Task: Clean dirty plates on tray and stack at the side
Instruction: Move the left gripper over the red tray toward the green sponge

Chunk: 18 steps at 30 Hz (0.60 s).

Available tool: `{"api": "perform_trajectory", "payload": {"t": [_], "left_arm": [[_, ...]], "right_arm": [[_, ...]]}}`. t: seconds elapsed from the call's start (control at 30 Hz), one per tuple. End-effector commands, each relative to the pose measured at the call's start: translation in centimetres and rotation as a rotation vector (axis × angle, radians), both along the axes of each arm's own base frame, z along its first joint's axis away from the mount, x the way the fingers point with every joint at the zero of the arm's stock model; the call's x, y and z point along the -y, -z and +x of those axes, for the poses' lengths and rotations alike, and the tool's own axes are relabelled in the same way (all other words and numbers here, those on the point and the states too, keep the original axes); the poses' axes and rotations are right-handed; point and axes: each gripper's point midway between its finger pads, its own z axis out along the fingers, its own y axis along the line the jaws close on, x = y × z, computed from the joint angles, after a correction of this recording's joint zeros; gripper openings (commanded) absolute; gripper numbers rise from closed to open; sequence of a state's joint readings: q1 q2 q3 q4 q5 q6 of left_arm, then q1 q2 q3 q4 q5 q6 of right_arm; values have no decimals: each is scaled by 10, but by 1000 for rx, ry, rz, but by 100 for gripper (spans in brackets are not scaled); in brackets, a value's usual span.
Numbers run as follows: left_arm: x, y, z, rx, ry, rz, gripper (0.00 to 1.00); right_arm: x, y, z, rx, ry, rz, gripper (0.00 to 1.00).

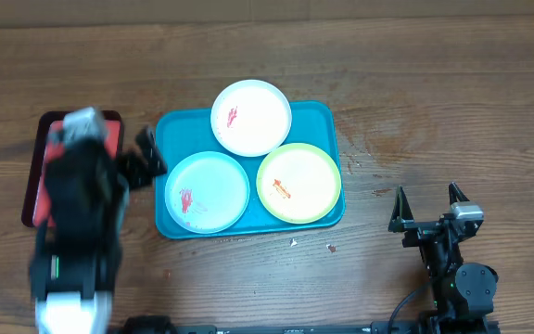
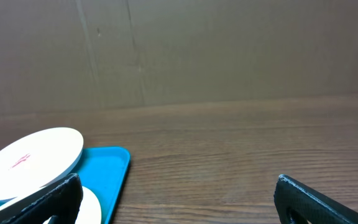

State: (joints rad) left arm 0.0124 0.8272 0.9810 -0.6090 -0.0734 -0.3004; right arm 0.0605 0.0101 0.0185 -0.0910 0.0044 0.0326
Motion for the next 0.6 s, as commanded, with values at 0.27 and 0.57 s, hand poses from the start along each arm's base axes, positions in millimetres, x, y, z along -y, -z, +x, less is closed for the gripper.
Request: {"api": "perform_trajectory", "payload": {"t": [0.27, 0.57], "left_arm": [[-161, 108, 82, -586, -422, 162, 100], [-192, 190, 88, -691, -353, -80, 100]], "right_arm": [[1, 2, 0, 4, 5, -3, 100], [1, 2, 0, 4, 5, -3, 100]]}}
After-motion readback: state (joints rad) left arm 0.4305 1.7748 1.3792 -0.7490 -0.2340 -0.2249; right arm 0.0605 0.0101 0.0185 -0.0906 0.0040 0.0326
